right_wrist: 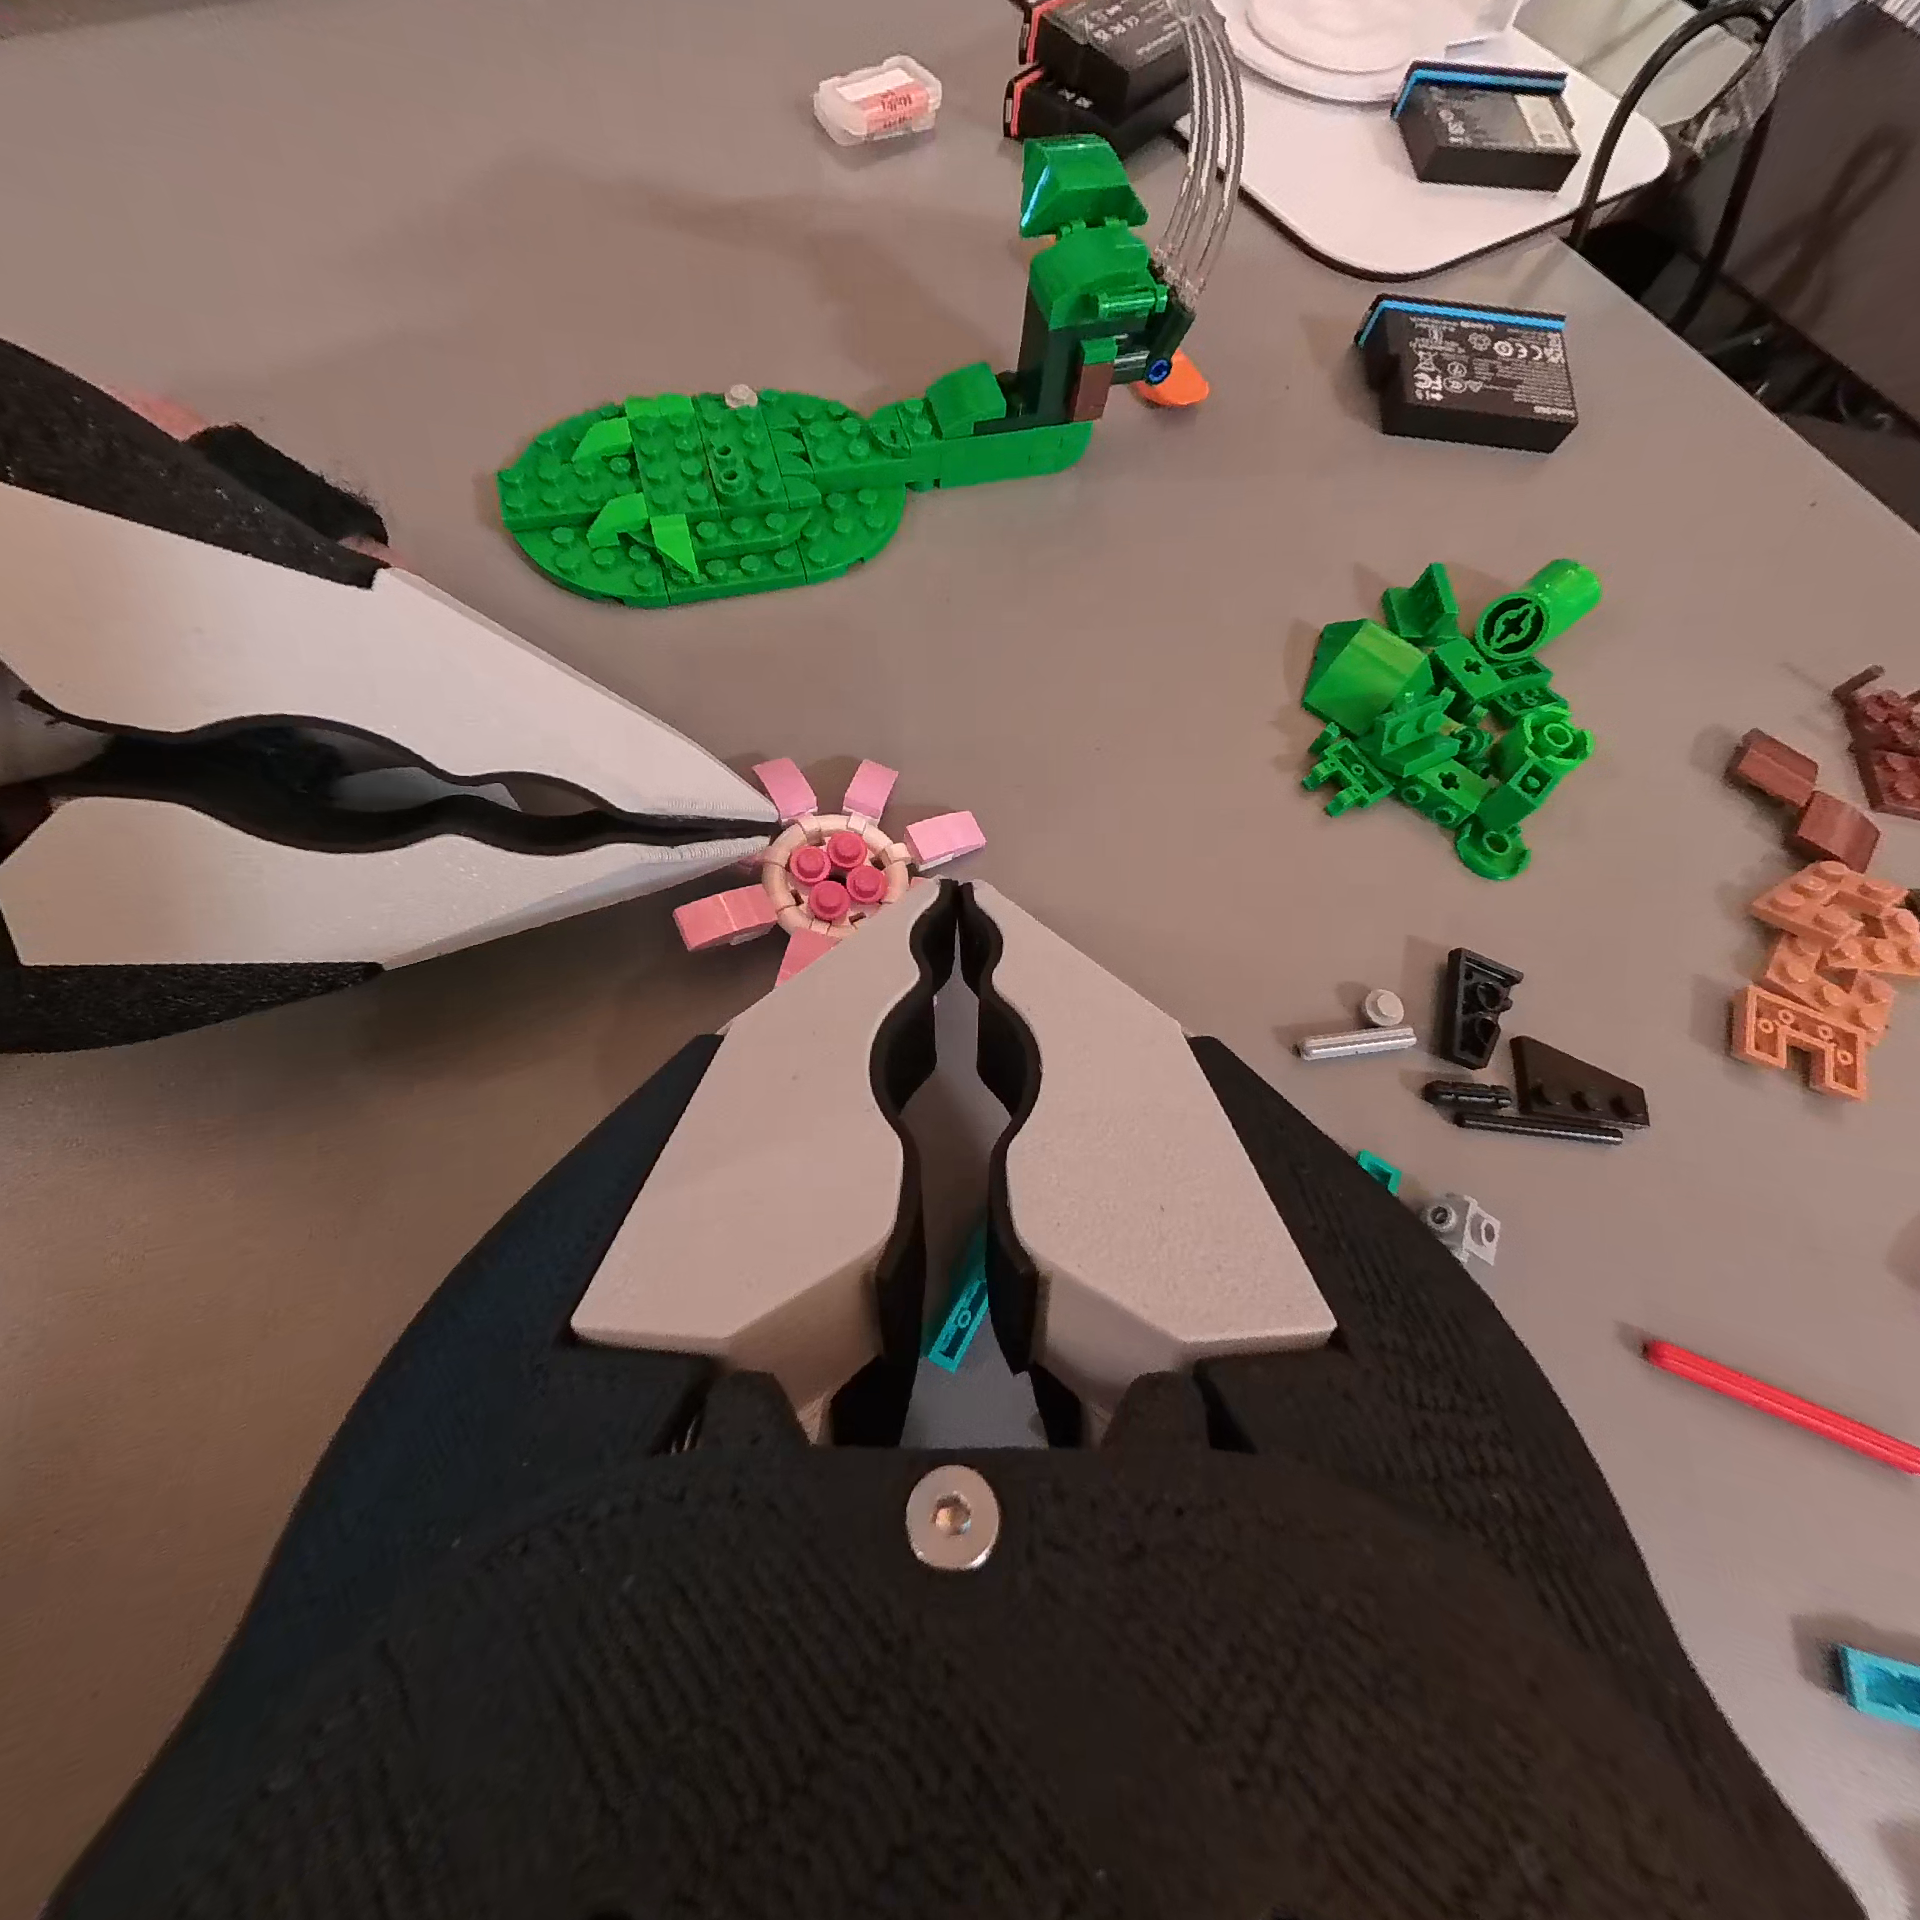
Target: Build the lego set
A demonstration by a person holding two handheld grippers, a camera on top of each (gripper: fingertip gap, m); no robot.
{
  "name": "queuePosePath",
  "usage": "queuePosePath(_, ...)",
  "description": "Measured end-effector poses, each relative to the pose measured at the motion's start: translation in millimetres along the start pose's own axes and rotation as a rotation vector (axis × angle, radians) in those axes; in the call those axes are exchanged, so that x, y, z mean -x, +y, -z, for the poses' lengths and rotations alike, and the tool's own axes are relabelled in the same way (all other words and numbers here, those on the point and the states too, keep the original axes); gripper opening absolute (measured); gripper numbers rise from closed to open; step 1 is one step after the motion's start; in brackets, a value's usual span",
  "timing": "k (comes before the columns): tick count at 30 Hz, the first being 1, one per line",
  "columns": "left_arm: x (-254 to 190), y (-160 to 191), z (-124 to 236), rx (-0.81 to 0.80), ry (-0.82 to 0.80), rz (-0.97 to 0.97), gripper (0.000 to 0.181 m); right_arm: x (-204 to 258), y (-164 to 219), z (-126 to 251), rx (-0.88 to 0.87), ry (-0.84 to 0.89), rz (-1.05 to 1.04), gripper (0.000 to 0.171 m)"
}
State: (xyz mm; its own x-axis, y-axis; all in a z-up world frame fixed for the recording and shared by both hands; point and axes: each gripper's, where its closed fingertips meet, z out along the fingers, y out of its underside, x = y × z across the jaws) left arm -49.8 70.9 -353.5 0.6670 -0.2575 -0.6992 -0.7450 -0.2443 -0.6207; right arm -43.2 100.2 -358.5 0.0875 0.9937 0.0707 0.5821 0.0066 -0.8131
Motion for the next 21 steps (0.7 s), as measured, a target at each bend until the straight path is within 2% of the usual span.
queuePosePath(1,-0.2,0.0,0.0,0.000,0.000,-0.001,0.000,-0.2,0.3,0.5,0.002,0.001,0.000,0.000)
queuePosePath(6,-0.2,-0.1,-0.1,-0.001,-0.002,-0.006,0.000,1.5,-3.3,14.6,-0.030,-0.041,-0.029,0.000)
queuePosePath(12,-0.5,-0.1,-0.4,-0.002,-0.002,-0.008,0.000,25.1,-3.6,20.5,-0.051,-0.199,-0.050,0.000)
queuePosePath(21,-0.7,0.5,-1.1,0.006,0.003,0.000,0.000,32.1,9.8,11.2,0.024,-0.209,-0.009,0.000)
